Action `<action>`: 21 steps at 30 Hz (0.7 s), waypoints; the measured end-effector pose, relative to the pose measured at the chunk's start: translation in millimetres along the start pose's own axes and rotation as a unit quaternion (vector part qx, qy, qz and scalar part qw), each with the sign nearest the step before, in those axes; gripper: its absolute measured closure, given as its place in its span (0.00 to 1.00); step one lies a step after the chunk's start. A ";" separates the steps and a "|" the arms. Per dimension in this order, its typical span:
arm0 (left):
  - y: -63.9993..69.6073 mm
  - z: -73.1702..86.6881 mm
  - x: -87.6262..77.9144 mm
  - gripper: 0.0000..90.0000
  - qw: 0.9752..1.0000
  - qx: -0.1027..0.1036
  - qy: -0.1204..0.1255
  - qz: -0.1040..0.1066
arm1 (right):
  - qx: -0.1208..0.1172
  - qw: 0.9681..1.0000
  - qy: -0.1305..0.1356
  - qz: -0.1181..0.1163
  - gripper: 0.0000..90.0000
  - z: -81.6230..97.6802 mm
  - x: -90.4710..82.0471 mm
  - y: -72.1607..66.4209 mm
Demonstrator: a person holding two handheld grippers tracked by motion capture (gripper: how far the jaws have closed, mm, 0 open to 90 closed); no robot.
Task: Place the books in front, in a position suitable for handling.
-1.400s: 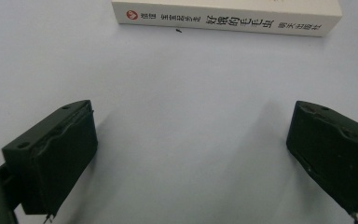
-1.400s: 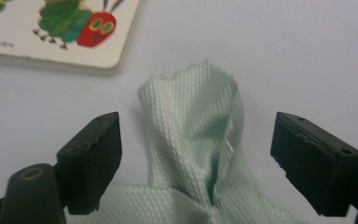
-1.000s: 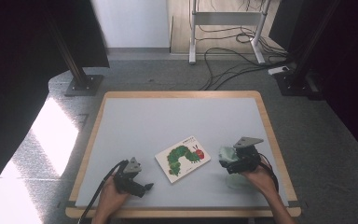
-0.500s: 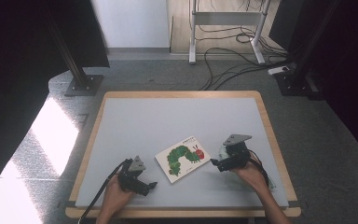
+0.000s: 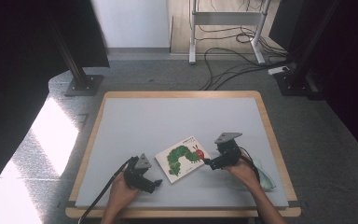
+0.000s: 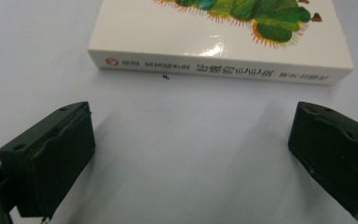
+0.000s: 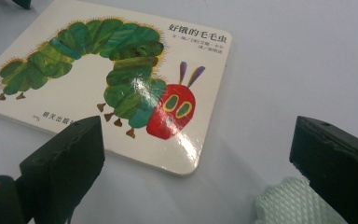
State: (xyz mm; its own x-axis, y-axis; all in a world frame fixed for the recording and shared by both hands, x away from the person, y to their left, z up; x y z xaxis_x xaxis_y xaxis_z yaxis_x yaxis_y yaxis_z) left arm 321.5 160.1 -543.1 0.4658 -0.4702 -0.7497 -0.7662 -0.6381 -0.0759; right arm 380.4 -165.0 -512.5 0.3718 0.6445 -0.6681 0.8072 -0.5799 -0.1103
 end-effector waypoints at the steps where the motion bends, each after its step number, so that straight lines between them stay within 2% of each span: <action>1: 1.2 -1.8 1.5 0.01 1.000 0.002 0.001 0.001 | -0.002 1.000 -0.002 -0.004 0.03 -2.0 3.4 -0.9; 5: 5.3 -4.8 3.6 0.03 1.000 0.012 0.007 0.009 | -0.008 1.000 -0.003 -0.011 0.03 -8.9 11.2 -4.5; 9: 6.3 -7.6 6.7 0.00 1.000 0.019 0.001 0.014 | -0.012 1.000 -0.012 -0.020 0.02 -15.1 20.6 -6.1; 18: 8.0 -11.9 10.4 0.00 1.000 0.021 0.002 0.021 | -0.006 0.999 -0.027 -0.030 0.00 -20.5 38.5 -2.2; 21: 8.8 -12.6 11.0 0.00 0.999 0.028 0.003 0.028 | -0.003 0.999 -0.030 -0.042 0.00 -24.1 45.4 -1.7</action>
State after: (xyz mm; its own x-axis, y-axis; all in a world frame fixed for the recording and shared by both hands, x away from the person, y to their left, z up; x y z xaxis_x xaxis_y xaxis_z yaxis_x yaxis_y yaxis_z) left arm 325.4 141.7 -543.7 0.4243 -0.5074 -0.7500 -0.8142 -0.5762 -0.0708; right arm 407.0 -122.7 -525.0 0.2744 0.6591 -0.7002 0.8367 -0.5226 -0.1640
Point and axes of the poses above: each handheld gripper's, and its own axes: x roughly forward along the jaws, z roughly out of its underside, y roughly to its right, the point moved 2 cm from there along x, roughly forward along the jaws, and after that the axes turned 6 degrees about -z, right-handed, at the moved point
